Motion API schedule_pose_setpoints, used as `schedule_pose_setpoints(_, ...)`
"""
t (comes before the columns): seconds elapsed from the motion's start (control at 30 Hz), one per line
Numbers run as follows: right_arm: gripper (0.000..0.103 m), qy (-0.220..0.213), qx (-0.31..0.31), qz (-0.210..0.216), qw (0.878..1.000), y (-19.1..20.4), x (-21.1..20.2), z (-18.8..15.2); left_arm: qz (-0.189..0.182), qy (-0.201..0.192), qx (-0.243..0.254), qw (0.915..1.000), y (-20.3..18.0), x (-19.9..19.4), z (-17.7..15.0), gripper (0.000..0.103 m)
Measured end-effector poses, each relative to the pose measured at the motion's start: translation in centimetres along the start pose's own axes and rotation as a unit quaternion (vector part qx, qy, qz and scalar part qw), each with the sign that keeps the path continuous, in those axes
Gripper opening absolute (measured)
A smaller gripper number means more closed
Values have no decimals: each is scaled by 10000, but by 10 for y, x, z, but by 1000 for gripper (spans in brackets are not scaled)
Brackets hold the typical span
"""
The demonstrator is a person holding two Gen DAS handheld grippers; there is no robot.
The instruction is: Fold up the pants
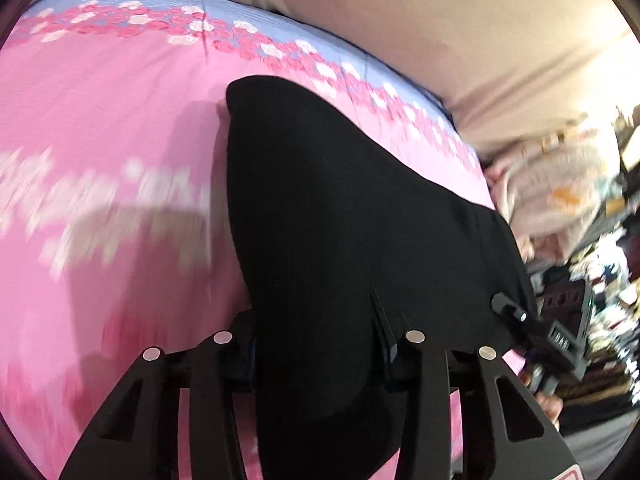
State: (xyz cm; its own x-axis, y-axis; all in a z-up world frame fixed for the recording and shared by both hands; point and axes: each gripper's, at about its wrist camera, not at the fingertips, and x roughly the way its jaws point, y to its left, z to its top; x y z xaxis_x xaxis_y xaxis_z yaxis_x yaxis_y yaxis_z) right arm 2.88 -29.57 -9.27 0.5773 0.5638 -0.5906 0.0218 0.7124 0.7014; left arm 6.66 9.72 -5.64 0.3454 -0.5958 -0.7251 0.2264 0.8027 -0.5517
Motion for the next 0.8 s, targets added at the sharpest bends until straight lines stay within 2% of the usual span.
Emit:
schedule_pose_setpoints(0.1, 36, 169, 129, -48, 9998, -8, -11, -30, 70, 104, 131, 9998, -10, -16, -38, 39)
schedule_pose_setpoints(0.13, 41, 183, 180, -84, 9996, -11, -11, -35, 119, 97, 150, 9998, -9, -20, -48, 41)
schedule_pose_setpoints(0.2, 53, 152, 265, -162, 9994, -17, -9, -44, 345, 45, 128, 9993, -8, -20, -66, 55)
schedule_pose_setpoints(0.23, 54, 27, 113, -195, 9997, -16, -8, -47, 396, 17, 73, 9992, -5, -17, -69, 66)
schedule_pose_setpoints(0.33, 63, -65, -210, -453, 9987, -2, 5, -46, 217, -180, -52, 9996, -4, -12, -72, 82)
schedule_pose_setpoints(0.37, 64, -107, -352, -550, 9978, 2, 9, -46, 310, -217, 61, 9993, -9, -9, -73, 82)
schedule_pose_setpoints(0.43, 51, -174, -482, -685, 9963, 7, 14, -48, 648, -330, 396, 9966, -19, -2, -75, 74)
schedule_pose_setpoints(0.47, 47, -165, -350, -549, 9977, 5, 13, -47, 716, -370, 448, 9957, -22, -3, -76, 58)
schedule_pose_setpoints(0.53, 39, -232, -228, -374, 9988, 6, 5, -48, 603, -490, 403, 9962, -23, -13, -75, 38)
schedule_pose_setpoints(0.6, 36, -283, -350, -266, 9986, 18, -7, -50, 387, -558, 438, 9967, -26, -28, -73, 34)
schedule_pose_setpoints(0.8, 35, -539, -854, 16, 9949, 59, -60, -47, -4, -833, 919, 9923, -63, -90, -68, 33)
